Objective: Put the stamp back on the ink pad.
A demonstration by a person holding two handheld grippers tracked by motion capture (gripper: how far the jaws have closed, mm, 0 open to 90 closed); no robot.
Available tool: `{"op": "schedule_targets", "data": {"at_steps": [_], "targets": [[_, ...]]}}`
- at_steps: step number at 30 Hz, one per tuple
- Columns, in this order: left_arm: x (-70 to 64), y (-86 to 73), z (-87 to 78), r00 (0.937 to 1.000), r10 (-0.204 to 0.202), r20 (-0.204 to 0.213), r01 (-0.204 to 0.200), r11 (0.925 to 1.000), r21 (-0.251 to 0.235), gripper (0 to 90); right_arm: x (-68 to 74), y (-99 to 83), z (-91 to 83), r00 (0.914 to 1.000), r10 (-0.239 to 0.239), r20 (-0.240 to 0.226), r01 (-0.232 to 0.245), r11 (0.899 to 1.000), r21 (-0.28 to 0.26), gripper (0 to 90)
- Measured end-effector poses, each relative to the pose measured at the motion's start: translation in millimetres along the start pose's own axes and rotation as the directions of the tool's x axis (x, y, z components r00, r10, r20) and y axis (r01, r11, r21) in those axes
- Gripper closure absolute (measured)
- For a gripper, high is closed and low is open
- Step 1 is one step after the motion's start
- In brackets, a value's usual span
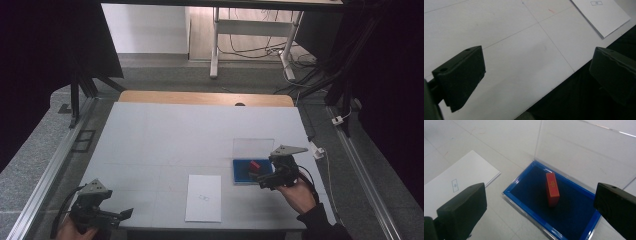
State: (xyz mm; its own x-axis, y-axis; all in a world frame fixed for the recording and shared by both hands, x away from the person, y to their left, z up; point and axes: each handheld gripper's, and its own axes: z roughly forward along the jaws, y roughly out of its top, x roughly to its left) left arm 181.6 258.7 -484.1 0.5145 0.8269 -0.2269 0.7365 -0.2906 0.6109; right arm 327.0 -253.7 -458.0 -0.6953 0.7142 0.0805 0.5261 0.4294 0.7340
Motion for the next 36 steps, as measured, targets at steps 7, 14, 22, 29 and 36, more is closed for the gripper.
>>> {"op": "schedule_targets", "data": {"at_steps": [7,14,22,29,36], "targets": [[0.2,0.0,0.0,1.0,-0.002,0.001,0.002,1.0,0.0,0.4,1.0,-7.0,-11.3,0.9998,0.006,0.017,-0.005,1.0,-0.016,0.0],[0.4,0.0,0.0,1.0,-0.004,0.002,0.004,1.0,0.0,0.4,2.4,-14.0,-22.9,0.9993,0.025,0.029,-0.024,0.999,-0.025,0.0],[0.8,0.0,0.0,1.0,-0.005,0.002,0.005,1.0,0.0,0.4,3.1,-24.7,-38.3,0.9978,0.041,0.052,-0.04,0.999,-0.033,0.0],[1.0,0.0,-0.1,1.0,-0.008,0.004,0.008,1.0,-0.001,0.4,2.1,-34.4,-51.8,0.9959,0.061,0.067,-0.058,0.998,-0.038,0.0],[1.3,-0.1,-0.4,0.9999,-0.008,0.007,0.008,1.0,-0.004,0.3,2.3,-45.7,-64.5,0.9913,0.085,0.101,-0.08,0.996,-0.05,0.0]]}}
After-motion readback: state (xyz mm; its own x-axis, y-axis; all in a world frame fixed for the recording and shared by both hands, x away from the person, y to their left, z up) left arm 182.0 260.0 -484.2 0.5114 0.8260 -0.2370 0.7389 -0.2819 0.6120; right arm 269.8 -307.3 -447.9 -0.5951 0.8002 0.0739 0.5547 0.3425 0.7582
